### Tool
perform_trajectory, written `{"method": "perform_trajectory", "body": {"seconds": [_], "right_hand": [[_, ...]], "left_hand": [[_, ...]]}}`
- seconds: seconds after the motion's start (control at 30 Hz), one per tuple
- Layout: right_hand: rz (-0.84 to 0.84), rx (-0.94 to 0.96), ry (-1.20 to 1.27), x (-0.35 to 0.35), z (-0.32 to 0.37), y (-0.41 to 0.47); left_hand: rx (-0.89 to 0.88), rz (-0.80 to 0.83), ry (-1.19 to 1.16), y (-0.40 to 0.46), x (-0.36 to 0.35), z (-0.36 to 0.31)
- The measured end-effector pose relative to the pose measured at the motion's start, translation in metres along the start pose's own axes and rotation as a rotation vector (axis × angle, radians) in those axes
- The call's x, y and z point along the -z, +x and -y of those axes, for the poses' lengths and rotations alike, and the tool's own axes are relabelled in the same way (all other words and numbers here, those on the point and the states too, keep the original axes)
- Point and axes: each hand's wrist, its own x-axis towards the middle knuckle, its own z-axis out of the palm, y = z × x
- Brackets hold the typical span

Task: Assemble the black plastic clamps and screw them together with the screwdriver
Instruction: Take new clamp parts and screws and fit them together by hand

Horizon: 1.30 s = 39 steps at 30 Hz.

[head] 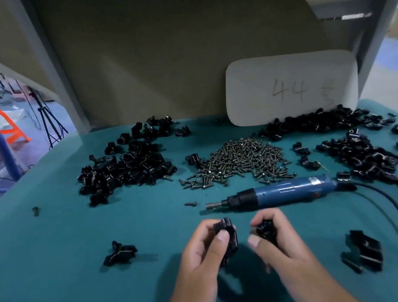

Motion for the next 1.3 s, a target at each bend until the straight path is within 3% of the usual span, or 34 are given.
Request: {"method": "perform_trajectory", "body": {"seconds": [0.17,0.57,0.63,0.77,0.87,1.0,1.1,1.3], "right_hand": [[0.082,0.096,0.012,-0.003,-0.009,-0.003],[-0.031,0.238,-0.047,-0.002,-0.013,-0.002],[-0.074,0.234,-0.022,0.000,-0.012,-0.001],[-0.122,0.206,-0.047,0.003,-0.012,0.000],[-0.120,0.176,-0.053,0.005,-0.013,0.001],[-0.053,0.147,0.060,0.008,-0.012,0.002],[0.011,0.147,-0.009,0.006,-0.013,0.001],[-0.011,0.162,-0.114,0.005,-0.015,0.003]], "left_hand": [[-0.031,0.074,-0.016,-0.001,-0.006,-0.002],[-0.110,0.175,0.119,-0.008,-0.007,-0.002],[-0.174,0.190,0.230,-0.010,-0.007,-0.002],[-0.359,0.018,0.558,-0.007,-0.006,0.000],[-0.570,-0.048,0.672,-0.003,-0.004,0.000],[-0.296,-0.128,0.400,-0.004,-0.006,-0.001],[-0.141,-0.096,0.198,-0.001,-0.005,-0.001],[-0.220,0.055,0.324,-0.009,-0.005,-0.004]]}}
